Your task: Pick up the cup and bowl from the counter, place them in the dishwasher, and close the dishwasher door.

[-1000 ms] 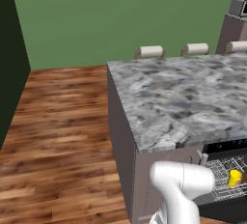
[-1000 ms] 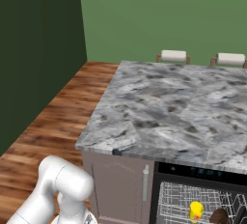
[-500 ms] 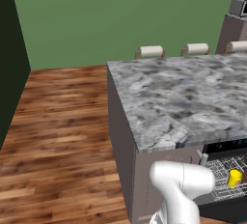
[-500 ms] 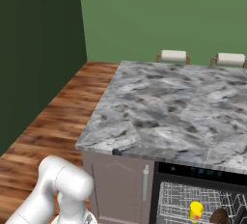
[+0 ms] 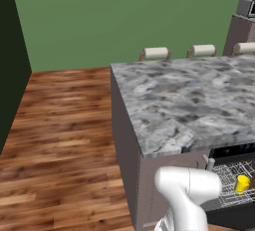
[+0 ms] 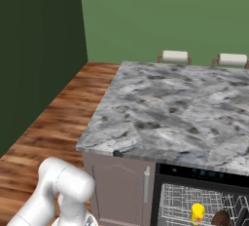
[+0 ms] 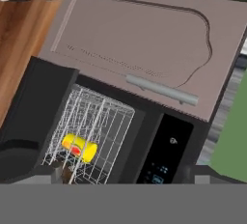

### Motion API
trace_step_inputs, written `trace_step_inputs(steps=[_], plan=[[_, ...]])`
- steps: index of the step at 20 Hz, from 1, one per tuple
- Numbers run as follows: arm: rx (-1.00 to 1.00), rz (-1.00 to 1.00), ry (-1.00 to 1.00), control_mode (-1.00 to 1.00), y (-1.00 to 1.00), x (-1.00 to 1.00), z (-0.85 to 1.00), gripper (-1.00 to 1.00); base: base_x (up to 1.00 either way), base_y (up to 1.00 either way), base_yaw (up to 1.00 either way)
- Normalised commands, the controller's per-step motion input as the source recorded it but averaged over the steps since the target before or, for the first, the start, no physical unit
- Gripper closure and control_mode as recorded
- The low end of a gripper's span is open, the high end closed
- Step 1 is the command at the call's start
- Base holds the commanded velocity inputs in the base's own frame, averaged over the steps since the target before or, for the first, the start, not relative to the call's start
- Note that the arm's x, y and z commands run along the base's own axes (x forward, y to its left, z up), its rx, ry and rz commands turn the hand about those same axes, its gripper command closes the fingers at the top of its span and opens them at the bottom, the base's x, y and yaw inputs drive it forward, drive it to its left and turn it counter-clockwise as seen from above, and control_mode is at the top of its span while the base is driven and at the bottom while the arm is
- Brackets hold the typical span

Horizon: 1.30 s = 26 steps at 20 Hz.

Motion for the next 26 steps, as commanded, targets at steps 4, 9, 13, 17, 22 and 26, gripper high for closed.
trace_step_inputs(steps=[4, 9, 13, 17, 22, 26], plan=[[0.05, 0.0, -0.04, -1.0, -0.21, 0.0, -0.37, -1.0, 0.0, 0.0, 0.0], [0.06, 0.0, -0.05, -1.0, -0.33, 0.0, -0.3, -1.0, 0.0, 0.0, 0.0], [0.04, 0.0, -0.05, -1.0, -0.44, 0.0, -0.26, -1.0, 0.0, 0.0, 0.0], [0.0, 0.0, -0.02, -1.0, -0.36, 0.0, -0.34, -1.0, 0.0, 0.0, 0.0], [0.0, 0.0, 0.0, -1.0, -0.14, 0.0, -0.53, -1.0, 0.0, 0.0, 0.0], [-0.06, 0.0, -0.01, -1.0, -0.04, 0.0, -0.67, -1.0, 0.0, 0.0, 0.0]])
